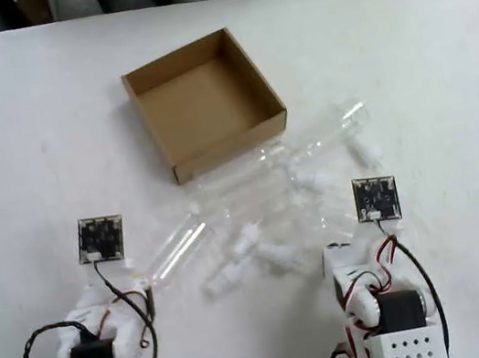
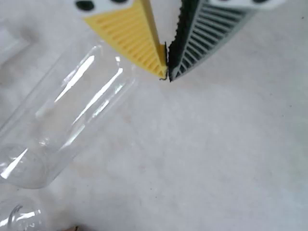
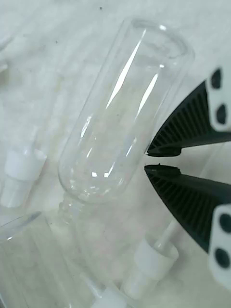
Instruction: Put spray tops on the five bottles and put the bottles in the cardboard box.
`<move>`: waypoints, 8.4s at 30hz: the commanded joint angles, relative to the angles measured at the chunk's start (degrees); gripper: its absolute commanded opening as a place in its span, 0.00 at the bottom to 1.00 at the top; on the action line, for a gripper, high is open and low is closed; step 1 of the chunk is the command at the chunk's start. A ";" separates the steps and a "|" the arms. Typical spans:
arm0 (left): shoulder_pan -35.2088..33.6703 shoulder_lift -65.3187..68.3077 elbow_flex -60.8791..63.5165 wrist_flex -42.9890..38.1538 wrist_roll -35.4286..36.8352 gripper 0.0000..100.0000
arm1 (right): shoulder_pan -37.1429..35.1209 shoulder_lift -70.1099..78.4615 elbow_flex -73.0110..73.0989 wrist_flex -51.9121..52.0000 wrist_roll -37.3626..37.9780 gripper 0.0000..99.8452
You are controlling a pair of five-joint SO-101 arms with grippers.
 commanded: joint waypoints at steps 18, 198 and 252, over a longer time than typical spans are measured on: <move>-0.48 -0.57 -0.97 -20.75 -0.62 0.03 | 0.40 -0.31 0.53 0.40 0.44 0.02; -0.84 72.40 -29.89 -25.14 8.00 0.03 | -3.65 172.97 -188.48 26.68 7.03 0.02; -0.84 72.40 -29.98 -25.14 7.91 0.03 | -3.47 150.20 -148.57 25.80 36.75 0.02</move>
